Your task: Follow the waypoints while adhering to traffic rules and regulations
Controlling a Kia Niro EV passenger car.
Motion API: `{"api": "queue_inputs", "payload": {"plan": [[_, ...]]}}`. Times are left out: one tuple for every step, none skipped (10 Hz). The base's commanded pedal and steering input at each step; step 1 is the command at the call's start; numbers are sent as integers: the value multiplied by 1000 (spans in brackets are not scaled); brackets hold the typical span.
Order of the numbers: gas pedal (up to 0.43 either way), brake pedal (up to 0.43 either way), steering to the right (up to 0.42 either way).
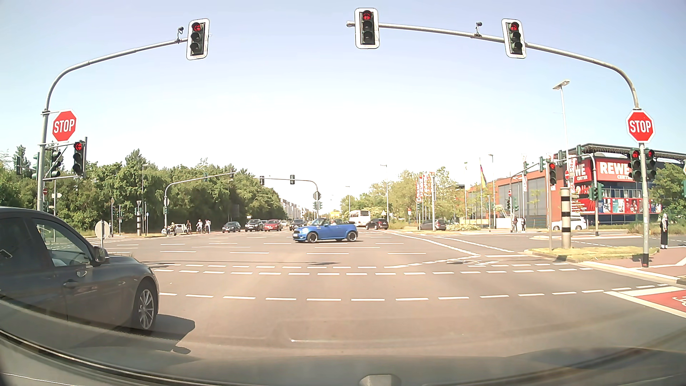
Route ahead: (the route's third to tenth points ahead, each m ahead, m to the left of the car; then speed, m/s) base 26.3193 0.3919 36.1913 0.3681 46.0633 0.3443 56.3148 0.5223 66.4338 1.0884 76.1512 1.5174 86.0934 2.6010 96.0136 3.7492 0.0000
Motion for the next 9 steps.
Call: {"api": "queue_inputs", "payload": {"plan": [[0,366,3],[0,366,4],[0,366,4],[0,366,4],[0,366,4],[0,366,4],[0,366,4],[0,366,4],[0,366,4]]}}
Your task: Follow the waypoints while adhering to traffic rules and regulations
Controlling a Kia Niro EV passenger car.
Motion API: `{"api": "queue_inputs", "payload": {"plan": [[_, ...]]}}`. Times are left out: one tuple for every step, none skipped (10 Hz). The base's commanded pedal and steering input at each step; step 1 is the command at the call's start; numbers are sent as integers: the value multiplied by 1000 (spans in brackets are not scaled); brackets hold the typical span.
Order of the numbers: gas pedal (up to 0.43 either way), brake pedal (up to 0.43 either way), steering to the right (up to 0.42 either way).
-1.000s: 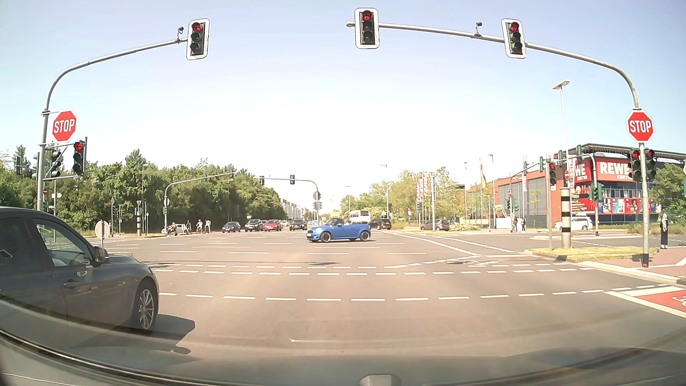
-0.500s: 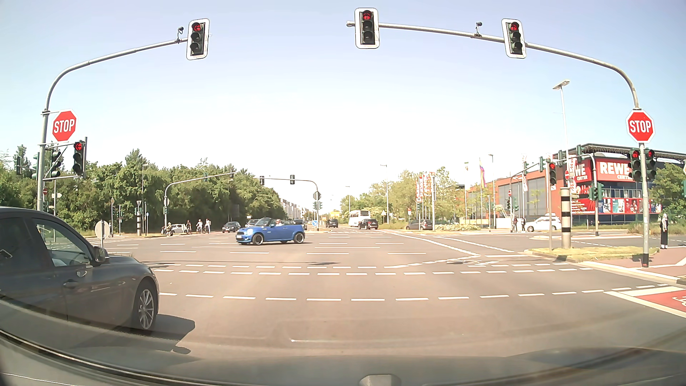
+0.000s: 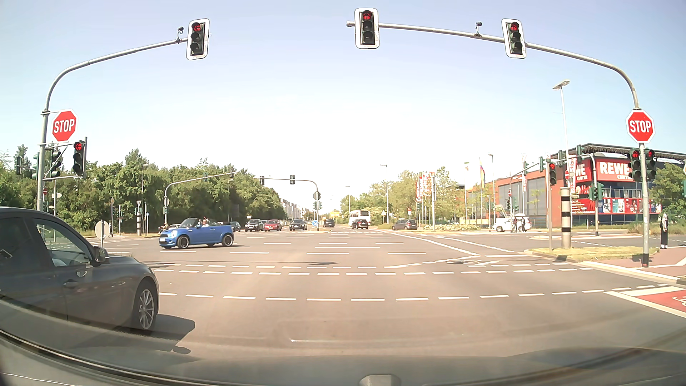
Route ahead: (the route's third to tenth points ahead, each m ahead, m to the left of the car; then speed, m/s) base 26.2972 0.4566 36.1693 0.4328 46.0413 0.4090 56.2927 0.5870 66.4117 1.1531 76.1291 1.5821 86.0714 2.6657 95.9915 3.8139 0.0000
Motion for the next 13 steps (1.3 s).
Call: {"api": "queue_inputs", "payload": {"plan": [[0,366,4],[0,366,4],[0,366,4],[0,366,4],[0,366,4],[0,366,4],[0,366,4],[0,366,4],[0,366,4],[0,366,4],[0,366,3],[0,366,4],[0,366,4]]}}
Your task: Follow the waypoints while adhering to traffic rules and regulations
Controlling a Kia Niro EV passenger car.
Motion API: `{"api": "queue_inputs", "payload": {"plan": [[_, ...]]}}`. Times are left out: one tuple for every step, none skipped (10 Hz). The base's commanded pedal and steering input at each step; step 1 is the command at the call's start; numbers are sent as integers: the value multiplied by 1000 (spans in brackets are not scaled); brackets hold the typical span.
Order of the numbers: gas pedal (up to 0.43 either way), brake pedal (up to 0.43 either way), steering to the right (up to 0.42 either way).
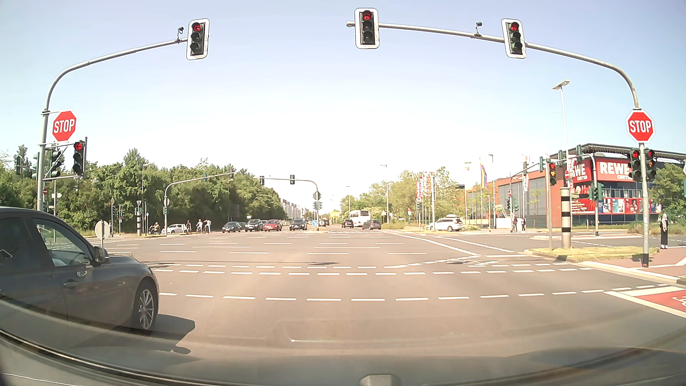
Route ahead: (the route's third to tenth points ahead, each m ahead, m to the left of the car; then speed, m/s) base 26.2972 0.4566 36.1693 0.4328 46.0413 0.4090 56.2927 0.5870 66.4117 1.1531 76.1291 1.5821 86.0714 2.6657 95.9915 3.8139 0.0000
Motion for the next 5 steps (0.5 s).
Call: {"api": "queue_inputs", "payload": {"plan": [[0,366,4],[0,366,4],[0,366,3],[0,366,3],[0,366,4]]}}
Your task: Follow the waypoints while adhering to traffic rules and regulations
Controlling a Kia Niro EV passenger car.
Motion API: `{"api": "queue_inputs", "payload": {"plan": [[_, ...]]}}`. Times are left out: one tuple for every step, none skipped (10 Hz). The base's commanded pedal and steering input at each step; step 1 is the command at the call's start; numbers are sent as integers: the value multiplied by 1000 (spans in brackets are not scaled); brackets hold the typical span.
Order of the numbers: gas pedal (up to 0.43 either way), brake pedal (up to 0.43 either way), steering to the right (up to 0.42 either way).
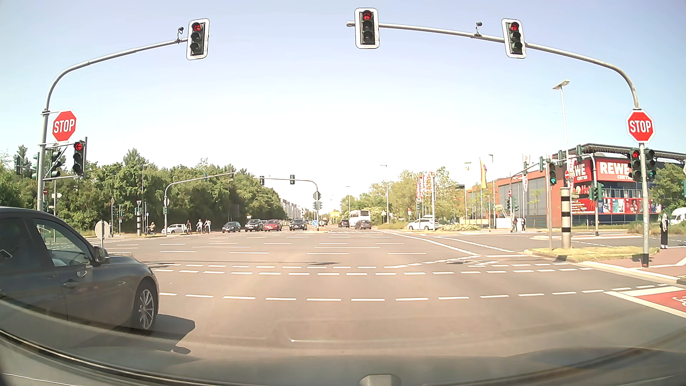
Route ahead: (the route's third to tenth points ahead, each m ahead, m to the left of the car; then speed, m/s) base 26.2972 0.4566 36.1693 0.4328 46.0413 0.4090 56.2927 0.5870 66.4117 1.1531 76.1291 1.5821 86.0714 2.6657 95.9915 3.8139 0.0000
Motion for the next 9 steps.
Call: {"api": "queue_inputs", "payload": {"plan": [[0,366,4],[0,366,4],[0,366,4],[0,366,3],[0,366,4],[0,366,3],[0,366,4],[0,366,4],[0,366,4]]}}
